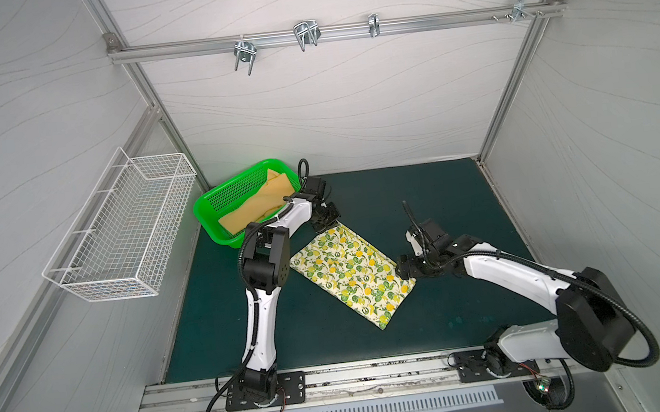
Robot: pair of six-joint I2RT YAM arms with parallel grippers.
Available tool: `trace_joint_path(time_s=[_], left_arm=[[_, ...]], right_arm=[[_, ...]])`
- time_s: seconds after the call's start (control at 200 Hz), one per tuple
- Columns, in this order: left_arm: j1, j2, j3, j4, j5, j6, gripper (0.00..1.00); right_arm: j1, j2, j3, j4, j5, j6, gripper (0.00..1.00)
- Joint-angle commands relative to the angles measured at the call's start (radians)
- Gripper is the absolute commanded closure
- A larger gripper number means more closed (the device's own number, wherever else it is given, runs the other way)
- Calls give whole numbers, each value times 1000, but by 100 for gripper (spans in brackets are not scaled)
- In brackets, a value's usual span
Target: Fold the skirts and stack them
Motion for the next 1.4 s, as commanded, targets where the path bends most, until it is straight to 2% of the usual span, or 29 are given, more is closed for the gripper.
trace_joint_path(time_s=[0.0,0.03,0.135,0.18,0.245,0.31,0.345,0.355,0.365,0.43,0.445,0.485,0.67,0.956,1.121,1.396], left_arm=[[-5,28,61,31,24,-20,91],[-5,31,64,34,31,-23,88],[-9,27,62,41,37,-22,80],[-11,18,52,46,43,-22,68],[-11,-14,17,65,59,-30,56],[-11,-71,-38,102,61,-40,33],[-9,-105,-64,113,53,-40,29],[-9,-117,-72,115,48,-41,22],[-8,-128,-79,116,46,-41,19],[-3,-197,-127,123,33,-43,15],[-1,-218,-141,129,31,-46,8],[4,-264,-184,147,33,-54,2],[36,-458,-399,218,22,-70,1],[127,-620,-712,357,85,-100,1],[156,-649,-800,390,88,-86,1],[188,-608,-872,461,92,-95,1]], right_arm=[[1,-49,-29,-50,21,5,9],[3,-59,-34,-52,21,8,1],[19,-87,-51,-55,19,18,1],[31,-97,-59,-51,21,26,1],[56,-101,-77,-41,21,44,1],[83,-97,-92,-27,22,65,1],[98,-94,-99,-18,25,75,1],[103,-93,-102,-15,26,74,1],[107,-92,-104,-13,26,78,1],[124,-85,-118,6,24,93,1],[125,-84,-121,12,24,95,1],[126,-75,-129,23,26,96,1],[118,-6,-120,44,63,78,1],[56,75,-101,78,90,45,1],[12,90,-88,71,104,11,1],[-16,168,-46,54,126,-18,1]])
